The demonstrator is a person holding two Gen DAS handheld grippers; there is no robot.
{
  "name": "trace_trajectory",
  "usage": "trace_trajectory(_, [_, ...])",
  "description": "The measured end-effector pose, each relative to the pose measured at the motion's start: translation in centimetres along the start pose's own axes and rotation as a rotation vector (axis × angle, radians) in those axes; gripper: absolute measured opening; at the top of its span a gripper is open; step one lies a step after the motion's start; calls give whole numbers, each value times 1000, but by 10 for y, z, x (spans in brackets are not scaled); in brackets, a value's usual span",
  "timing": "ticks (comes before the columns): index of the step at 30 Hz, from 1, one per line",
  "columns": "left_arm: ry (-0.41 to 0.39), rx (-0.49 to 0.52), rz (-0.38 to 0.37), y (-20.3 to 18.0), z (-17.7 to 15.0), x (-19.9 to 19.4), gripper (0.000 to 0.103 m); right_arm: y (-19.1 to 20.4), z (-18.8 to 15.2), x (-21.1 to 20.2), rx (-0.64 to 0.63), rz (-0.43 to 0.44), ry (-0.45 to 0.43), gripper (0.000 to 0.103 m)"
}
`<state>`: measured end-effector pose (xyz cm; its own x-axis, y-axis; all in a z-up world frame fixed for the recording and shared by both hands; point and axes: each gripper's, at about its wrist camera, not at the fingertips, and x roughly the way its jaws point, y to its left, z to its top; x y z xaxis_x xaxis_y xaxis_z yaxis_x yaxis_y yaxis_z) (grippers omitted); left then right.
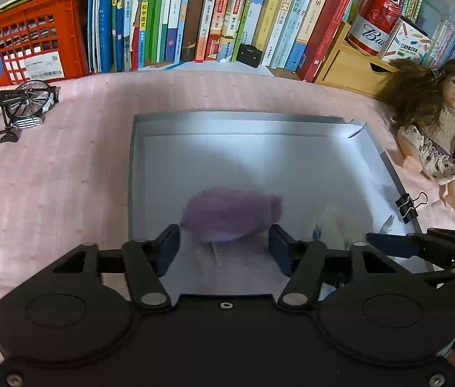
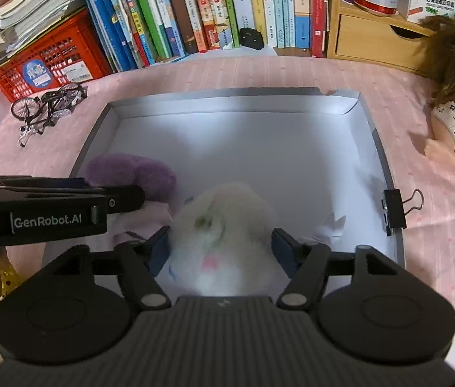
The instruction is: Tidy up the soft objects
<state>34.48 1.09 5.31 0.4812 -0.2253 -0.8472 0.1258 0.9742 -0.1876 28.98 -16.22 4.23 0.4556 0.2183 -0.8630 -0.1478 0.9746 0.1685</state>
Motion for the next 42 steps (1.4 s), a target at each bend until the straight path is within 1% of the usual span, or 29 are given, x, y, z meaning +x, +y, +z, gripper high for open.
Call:
trace_trajectory(5, [-17,20,12,-2,-4,-9,68,6,-1,-5,-32,-22,-22,85])
trace_trajectory(11, [-63,42,29,-5,-10,-30,72,11,-3,-21,-65,-29,-73,87])
trace_trajectory(17, [-105,35,10,-2,-19,-58,73,19,-10,-42,-100,-22,-129,87])
trace_trajectory(21, [-153,59,-4,-3,-28,-82,76,25,-18,-61,-135,-9,-177,88])
trace_trajectory(26, [-215,73,-41,-4,-46,-115,81,25,-33,-89,-162,17,-246,89])
trace_trajectory(33, [-287,72,-89,-1,-80,-152,83,20,-61,-126,-191,48,-349,92])
trace_trajectory(38, [-338,72,-102,3,-103,-171,86,16,-78,-143,-210,49,-397,95])
trace_trajectory(42, [-363,73,-104,7,-118,-183,88,15,-92,-155,-232,36,-439,97])
